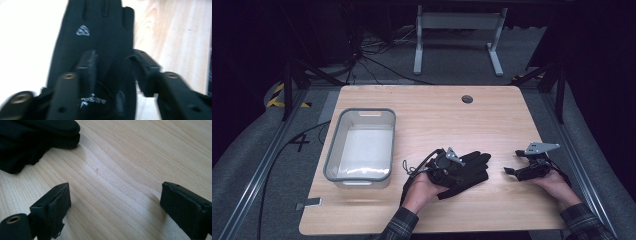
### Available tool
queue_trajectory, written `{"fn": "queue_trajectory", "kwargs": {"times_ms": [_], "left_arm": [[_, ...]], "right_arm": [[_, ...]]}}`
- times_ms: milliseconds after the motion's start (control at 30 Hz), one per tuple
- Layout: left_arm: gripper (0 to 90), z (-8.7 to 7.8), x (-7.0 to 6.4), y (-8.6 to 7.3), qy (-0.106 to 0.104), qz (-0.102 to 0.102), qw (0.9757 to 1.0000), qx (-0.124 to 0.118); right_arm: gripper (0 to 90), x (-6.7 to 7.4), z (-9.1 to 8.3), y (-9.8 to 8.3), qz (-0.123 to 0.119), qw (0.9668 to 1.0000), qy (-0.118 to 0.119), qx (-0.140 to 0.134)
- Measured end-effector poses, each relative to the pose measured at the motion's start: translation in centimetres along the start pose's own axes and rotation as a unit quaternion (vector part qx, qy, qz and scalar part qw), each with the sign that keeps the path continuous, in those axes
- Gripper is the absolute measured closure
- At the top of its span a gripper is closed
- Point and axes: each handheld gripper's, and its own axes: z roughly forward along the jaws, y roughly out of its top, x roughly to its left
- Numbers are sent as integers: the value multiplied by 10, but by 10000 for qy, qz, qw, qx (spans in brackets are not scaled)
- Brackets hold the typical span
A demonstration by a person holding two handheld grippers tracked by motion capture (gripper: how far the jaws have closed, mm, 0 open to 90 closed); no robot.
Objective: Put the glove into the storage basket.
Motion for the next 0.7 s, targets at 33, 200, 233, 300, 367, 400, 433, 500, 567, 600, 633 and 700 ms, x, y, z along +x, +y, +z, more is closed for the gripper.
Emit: {"fn": "queue_trajectory", "kwargs": {"times_ms": [33, 200, 233, 300, 367, 400, 433, 500, 567, 600, 633, 700], "left_arm": [[450, 2, 1, 2, -21, 91, 10000, 14], [238, 16, 5, 9, 150, 319, 9993, 111], [223, 18, 6, 10, 192, 358, 9991, 129], [194, 21, 9, 12, 227, 355, 9990, 126], [177, 24, 12, 13, 289, 363, 9988, 146], [169, 26, 12, 13, 318, 351, 9988, 153], [161, 27, 13, 13, 325, 338, 9987, 198], [148, 31, 13, 11, 317, 354, 9986, 248], [134, 34, 13, 10, 325, 363, 9984, 302], [131, 34, 13, 10, 325, 363, 9984, 302], [131, 35, 13, 10, 342, 391, 9982, 305], [129, 37, 11, 9, 364, 420, 9979, 339]], "right_arm": [[99, 0, 0, 0, 4, 10000, 1, 6], [91, 0, 0, 0, -1, 10000, 14, 14], [91, 0, 0, 0, -1, 10000, 15, 14], [91, 0, 0, 0, 2, 10000, 14, 17], [91, 0, 0, 0, -1, 10000, 15, 14], [90, 0, 0, 0, 2, 10000, 15, 17], [90, 0, 0, 0, 3, 10000, 16, 17], [89, 0, 0, 0, 3, 10000, 20, 21], [89, 0, 0, 0, 3, 10000, 21, 22], [89, 0, 0, 0, 3, 10000, 21, 21], [89, 0, 0, 0, 3, 10000, 21, 21], [89, 0, 0, 0, -1, 10000, 20, 19]]}}
